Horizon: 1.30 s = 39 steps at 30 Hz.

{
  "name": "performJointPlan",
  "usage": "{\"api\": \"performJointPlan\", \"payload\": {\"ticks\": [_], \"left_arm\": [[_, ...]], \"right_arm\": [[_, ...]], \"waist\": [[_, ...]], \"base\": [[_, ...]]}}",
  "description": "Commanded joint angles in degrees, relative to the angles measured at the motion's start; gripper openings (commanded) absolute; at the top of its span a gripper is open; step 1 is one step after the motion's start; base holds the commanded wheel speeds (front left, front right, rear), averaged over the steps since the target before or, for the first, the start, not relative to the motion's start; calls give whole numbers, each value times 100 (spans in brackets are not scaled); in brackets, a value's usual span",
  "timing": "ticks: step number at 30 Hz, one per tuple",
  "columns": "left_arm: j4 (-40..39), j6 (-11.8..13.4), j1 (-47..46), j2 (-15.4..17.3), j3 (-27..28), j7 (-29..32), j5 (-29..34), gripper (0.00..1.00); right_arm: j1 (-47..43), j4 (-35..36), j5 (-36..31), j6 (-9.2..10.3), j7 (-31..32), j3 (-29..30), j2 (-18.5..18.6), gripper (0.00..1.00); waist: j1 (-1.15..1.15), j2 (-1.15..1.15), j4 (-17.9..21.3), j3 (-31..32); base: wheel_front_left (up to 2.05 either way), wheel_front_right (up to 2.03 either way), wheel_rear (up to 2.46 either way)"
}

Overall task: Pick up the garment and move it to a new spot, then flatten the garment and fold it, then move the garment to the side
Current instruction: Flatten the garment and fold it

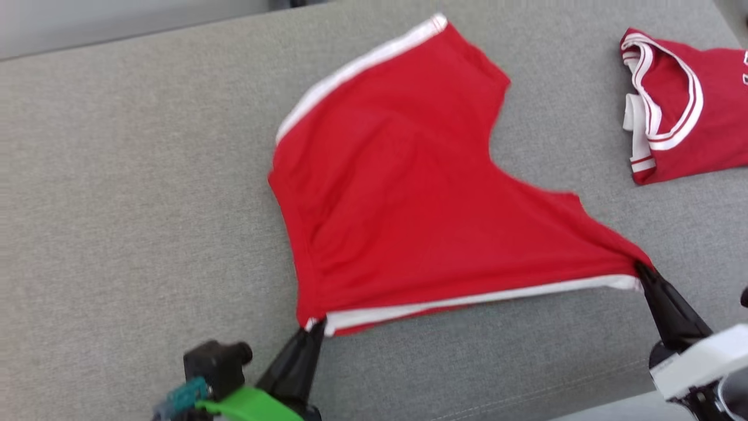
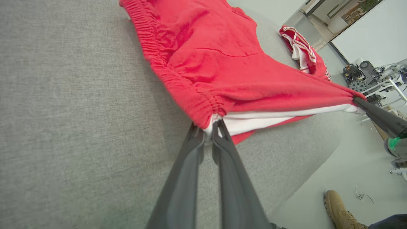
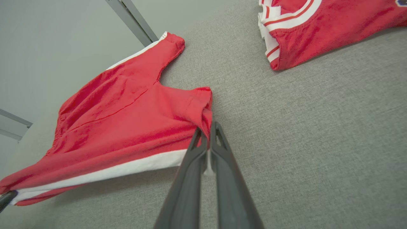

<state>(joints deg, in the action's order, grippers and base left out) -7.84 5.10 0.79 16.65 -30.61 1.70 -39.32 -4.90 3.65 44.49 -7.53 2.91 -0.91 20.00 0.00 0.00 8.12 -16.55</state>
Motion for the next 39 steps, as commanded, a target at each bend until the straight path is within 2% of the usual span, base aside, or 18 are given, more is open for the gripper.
{"api": "performJointPlan", "payload": {"ticks": [1, 5, 8, 13, 20, 26, 32, 39], "left_arm": [[-205, 114, 205, 27, 0, 29, -30, 0], [-700, 234, 512, -101, -73, 223, -315, 0], [-793, 288, 123, -76, -30, 293, -166, 0], [-666, 243, -532, -303, -42, 671, -347, 0], [-238, 257, -1693, -774, 105, 1183, -774, 0], [338, 367, -2595, -1088, 232, 1204, -802, 0], [991, 429, -3235, -1291, 261, 946, -903, 0], [1468, 465, -3691, -1355, 122, 618, -1208, 0]], "right_arm": [[-143, 229, 29, 10, 75, 108, -40, 0], [-316, 691, -19, 9, 426, 366, -115, 0], [128, 813, -114, 6, 782, 477, -137, 0], [1189, 583, -186, 6, 1418, 420, -102, 0], [2917, -265, -497, 6, 2305, 237, -46, 0], [4176, -1147, -834, 6, 2723, 160, 16, 0], [5156, -1999, -1227, 6, 2763, 201, 134, 0], [5832, -2722, -1501, 6, 2690, 54, 215, 0]], "waist": [[0, 0, -147, 213], [0, 0, -201, 133], [0, 0, -294, -9], [0, 0, -511, -292], [0, 0, -891, -787], [0, 0, -1158, -1173], [0, 0, -1368, -1484], [0, 0, -1546, -1623]], "base": [[0, 0, 0], [0, 0, 0], [0, 0, 0], [0, 0, 0], [0, 0, 0], [0, 0, 0], [0, 0, 0], [0, 0, 0]]}}
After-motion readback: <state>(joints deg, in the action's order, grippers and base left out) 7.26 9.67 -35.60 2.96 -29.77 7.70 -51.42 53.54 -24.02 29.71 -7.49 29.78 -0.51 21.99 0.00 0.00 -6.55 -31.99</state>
